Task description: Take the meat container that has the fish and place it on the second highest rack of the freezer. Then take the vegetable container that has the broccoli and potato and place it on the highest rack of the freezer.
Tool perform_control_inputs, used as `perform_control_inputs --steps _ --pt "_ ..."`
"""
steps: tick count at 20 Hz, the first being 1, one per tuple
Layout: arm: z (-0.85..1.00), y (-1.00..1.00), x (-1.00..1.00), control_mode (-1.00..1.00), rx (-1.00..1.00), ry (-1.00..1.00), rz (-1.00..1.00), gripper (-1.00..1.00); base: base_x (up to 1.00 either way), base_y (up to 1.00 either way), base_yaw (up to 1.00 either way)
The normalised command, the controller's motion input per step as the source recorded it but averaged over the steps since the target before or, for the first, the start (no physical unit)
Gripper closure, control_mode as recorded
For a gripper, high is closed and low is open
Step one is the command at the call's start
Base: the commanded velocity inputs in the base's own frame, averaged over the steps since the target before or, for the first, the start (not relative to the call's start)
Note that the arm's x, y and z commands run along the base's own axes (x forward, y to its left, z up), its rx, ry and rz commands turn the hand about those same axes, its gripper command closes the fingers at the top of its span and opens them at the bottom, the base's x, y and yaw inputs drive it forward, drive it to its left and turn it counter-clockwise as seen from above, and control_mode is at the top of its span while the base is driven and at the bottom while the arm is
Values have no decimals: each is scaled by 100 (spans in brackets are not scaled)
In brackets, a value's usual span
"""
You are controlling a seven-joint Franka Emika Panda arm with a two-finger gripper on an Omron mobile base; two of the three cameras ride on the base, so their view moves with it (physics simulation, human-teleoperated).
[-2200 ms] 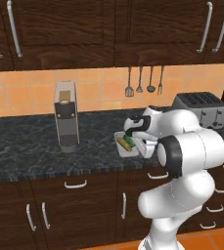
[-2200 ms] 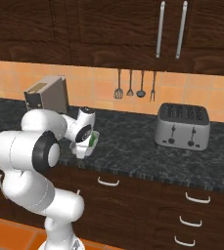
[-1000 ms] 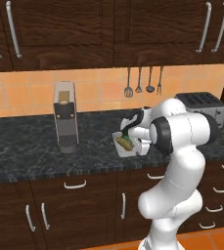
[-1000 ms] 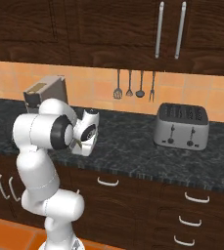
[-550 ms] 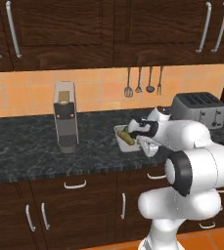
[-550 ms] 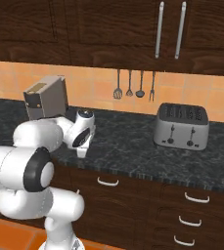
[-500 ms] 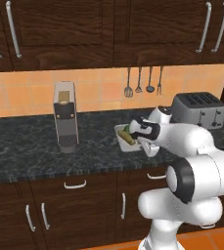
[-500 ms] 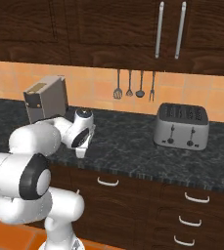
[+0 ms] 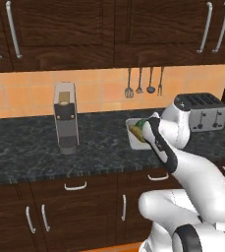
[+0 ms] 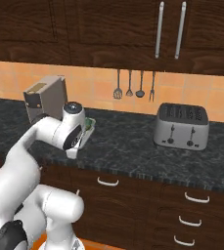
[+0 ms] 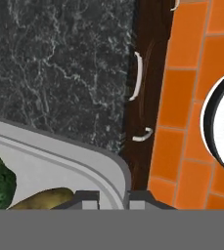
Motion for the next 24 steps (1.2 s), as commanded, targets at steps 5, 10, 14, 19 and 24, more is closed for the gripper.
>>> perform_control_inputs --steps 5,10,14,19,24 --pt "48 0 -100 -100 0 -1 0 100 0 0 0" --pt "45 0 -99 -100 0 -6 0 100 0 0 0" --pt "8 -1 -20 100 0 0 0 100 -20 -31 -8" --pt "0 0 0 100 0 0 0 100 -33 -74 -23" --pt "0 0 0 100 0 0 0 100 -100 -29 -46"
